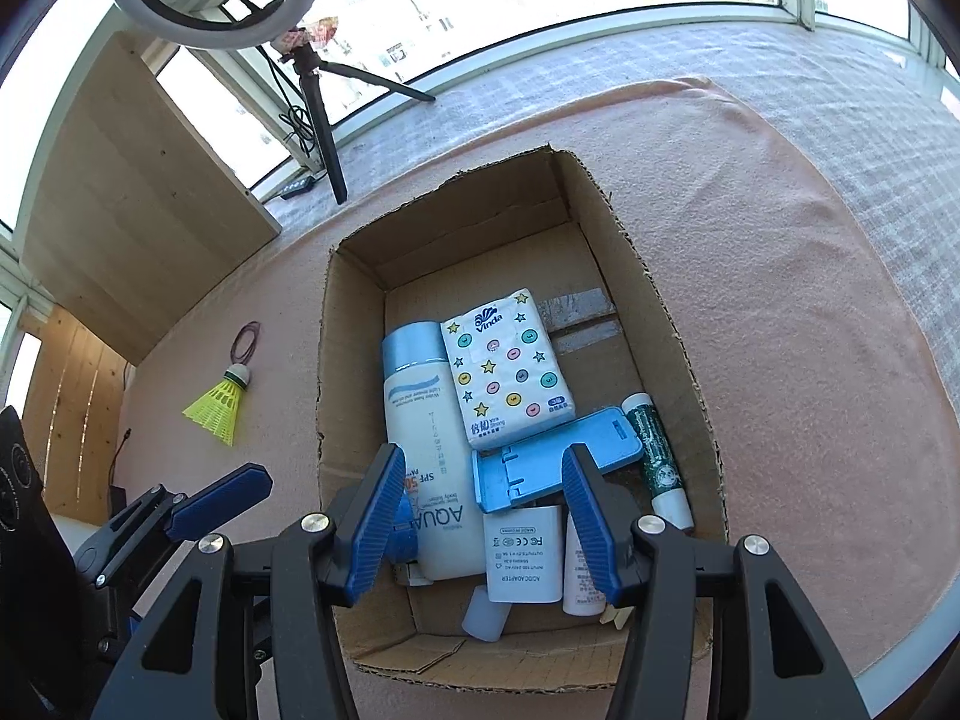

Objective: Organize objects
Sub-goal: 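Open both tools to release the phone stand in the box, then move both tools to the yellow shuttlecock and close the right tool on it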

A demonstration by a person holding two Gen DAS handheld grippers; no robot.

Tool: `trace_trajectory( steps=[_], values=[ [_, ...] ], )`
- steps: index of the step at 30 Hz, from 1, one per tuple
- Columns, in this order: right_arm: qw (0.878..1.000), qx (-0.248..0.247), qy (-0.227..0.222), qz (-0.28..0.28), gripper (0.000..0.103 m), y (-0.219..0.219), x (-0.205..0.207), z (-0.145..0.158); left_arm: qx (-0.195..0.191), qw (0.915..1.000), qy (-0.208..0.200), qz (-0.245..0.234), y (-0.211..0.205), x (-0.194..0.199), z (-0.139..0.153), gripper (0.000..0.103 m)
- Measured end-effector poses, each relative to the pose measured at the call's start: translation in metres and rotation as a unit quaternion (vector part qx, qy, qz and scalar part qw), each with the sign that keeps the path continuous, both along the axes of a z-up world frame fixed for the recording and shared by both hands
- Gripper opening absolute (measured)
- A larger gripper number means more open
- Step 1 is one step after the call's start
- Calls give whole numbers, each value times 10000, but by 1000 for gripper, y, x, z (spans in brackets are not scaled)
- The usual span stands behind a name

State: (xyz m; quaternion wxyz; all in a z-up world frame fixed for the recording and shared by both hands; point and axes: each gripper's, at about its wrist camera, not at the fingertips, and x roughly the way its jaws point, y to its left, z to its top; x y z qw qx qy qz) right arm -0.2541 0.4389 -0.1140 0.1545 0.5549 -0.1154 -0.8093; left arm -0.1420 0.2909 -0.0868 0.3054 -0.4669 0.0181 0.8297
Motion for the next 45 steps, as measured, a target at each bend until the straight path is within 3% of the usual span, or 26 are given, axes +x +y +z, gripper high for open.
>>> trace_trajectory(
  steps=[12, 28, 41, 45],
  values=[
    [9987, -136, -15, 494, 51, -63, -3, 4, -38, 9976, -98, 684, -84, -7, -6, 68],
    [9935, -294, 65, 1093, 51, -139, -13, 4, 80, 9852, -229, 1697, -192, -21, -21, 68],
    [9869, -312, 29, 1585, 51, -206, -46, -10, 340, 9795, -402, 1946, -207, -48, -38, 67],
    [9857, -435, -159, 1620, 51, -221, -61, -25, 478, 9762, -547, 2041, -210, -61, -51, 62]
  ],
)
